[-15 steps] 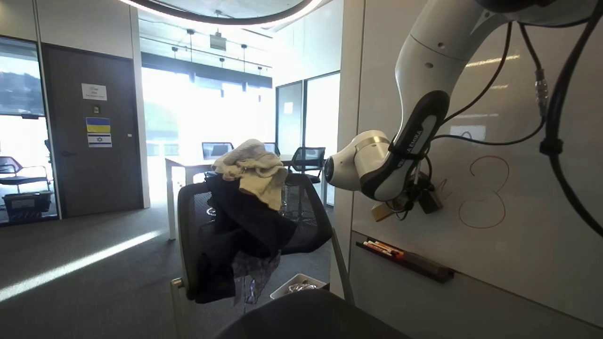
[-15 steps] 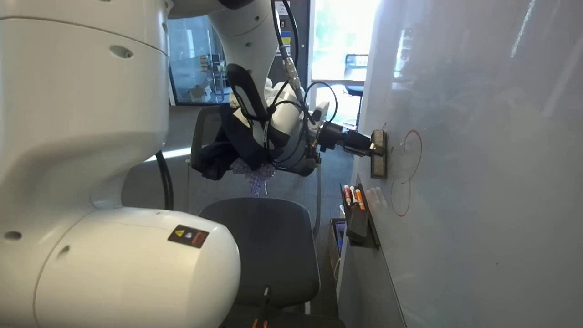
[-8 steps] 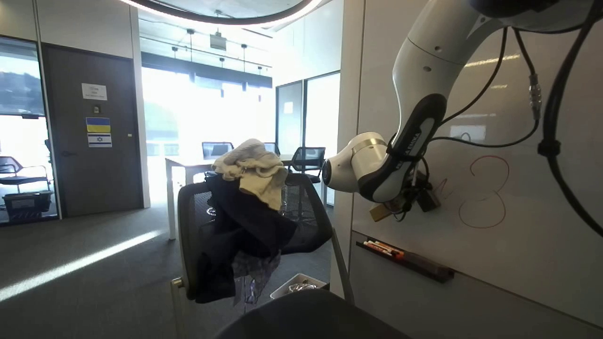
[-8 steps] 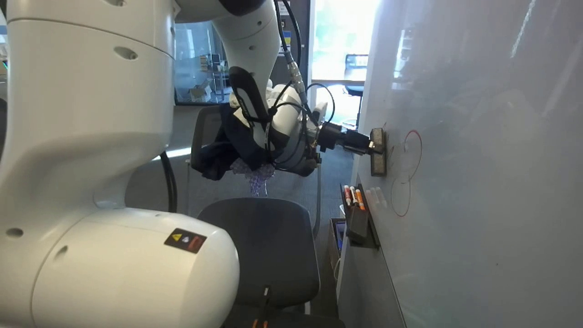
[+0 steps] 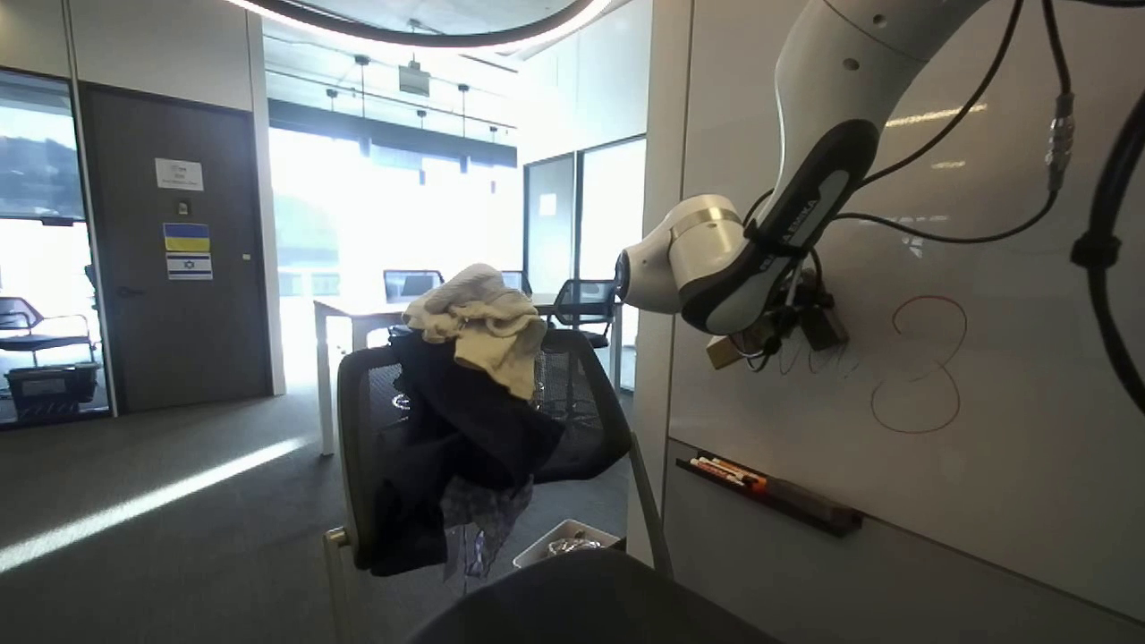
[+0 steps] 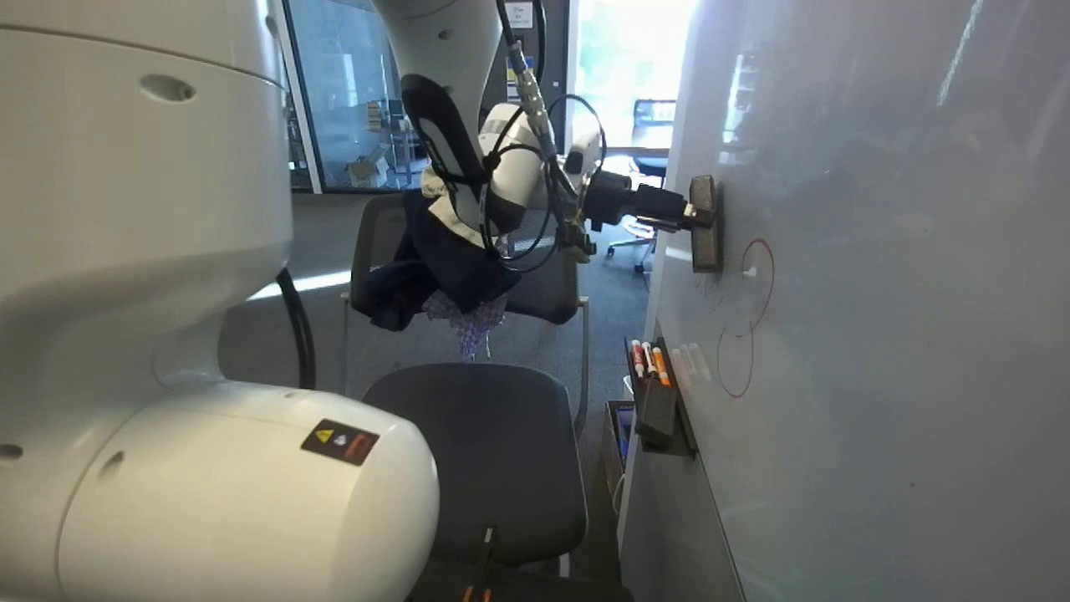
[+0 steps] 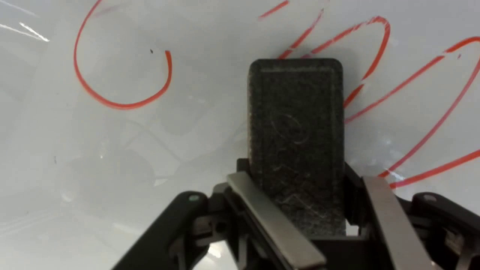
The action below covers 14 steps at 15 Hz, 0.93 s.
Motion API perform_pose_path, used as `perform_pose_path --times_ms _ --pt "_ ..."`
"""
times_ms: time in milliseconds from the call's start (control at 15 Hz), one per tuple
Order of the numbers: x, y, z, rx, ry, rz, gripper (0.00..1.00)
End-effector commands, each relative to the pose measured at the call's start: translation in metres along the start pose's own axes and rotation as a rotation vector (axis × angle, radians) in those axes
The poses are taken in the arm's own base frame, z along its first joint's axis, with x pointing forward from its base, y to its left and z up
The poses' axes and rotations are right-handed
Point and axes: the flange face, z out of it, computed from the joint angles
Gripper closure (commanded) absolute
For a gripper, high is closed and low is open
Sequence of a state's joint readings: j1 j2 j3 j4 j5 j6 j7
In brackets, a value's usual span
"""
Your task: Put the white cloth on the chair back rest then pick up the whiteboard eraser and erase then drawings on the board
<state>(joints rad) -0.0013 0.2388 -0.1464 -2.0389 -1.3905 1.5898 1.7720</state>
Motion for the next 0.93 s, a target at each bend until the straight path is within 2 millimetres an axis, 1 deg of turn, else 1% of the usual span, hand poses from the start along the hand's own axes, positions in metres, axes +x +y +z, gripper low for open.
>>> perform_pose_path --times_ms 0,133,200,400,533,667,733,867 --pt "0.016 -0.007 0.009 -0.01 0.045 0.016 0.69" --pt "0.011 -0.019 0.005 0.003 0.056 0.013 0.69" --pt "0.005 -0.03 0.003 0.018 0.067 0.007 0.69" --pt "-0.018 -0.058 0.002 0.036 0.075 -0.039 0.69" --pt "-0.039 -0.081 0.01 0.032 0.064 -0.085 0.69" --pt "-0.051 -0.088 0.019 0.026 0.054 -0.101 0.69" --pt "-0.056 -0.087 0.022 0.016 0.055 -0.11 0.69" --pt "-0.061 -0.08 0.026 0.003 0.057 -0.114 0.69"
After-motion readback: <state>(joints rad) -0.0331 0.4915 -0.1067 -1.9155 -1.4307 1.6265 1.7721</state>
